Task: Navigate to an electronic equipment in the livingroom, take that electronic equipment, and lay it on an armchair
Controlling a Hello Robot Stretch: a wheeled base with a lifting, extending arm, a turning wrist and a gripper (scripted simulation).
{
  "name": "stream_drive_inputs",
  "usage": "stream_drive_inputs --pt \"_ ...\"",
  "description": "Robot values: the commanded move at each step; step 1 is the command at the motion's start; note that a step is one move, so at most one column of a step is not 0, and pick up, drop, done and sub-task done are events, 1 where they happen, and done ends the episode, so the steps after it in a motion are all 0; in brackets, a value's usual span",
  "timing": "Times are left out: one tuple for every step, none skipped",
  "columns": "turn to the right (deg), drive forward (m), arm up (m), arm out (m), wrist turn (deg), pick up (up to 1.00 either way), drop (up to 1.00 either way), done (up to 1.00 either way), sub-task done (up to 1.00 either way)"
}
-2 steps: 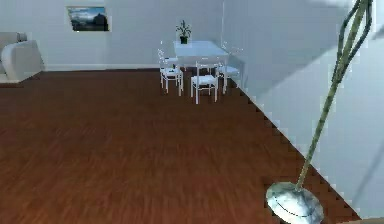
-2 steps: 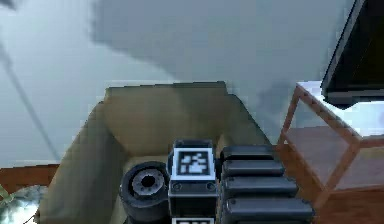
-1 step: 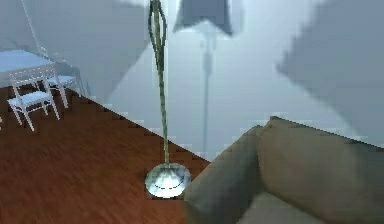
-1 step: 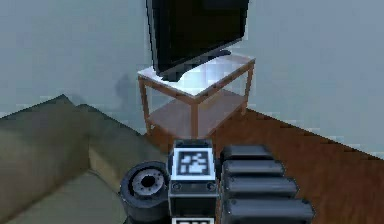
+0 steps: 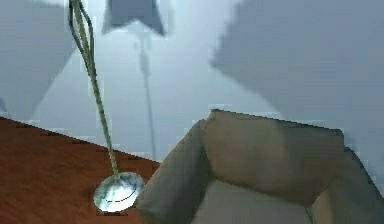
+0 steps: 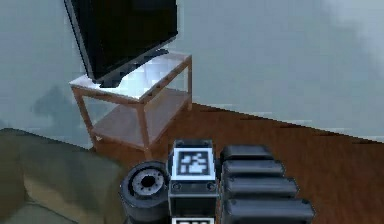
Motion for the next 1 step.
stream_drive_inputs --pt "3.0 0.00 0.00 0.00 0.0 0.00 0.00 0.00 0.00"
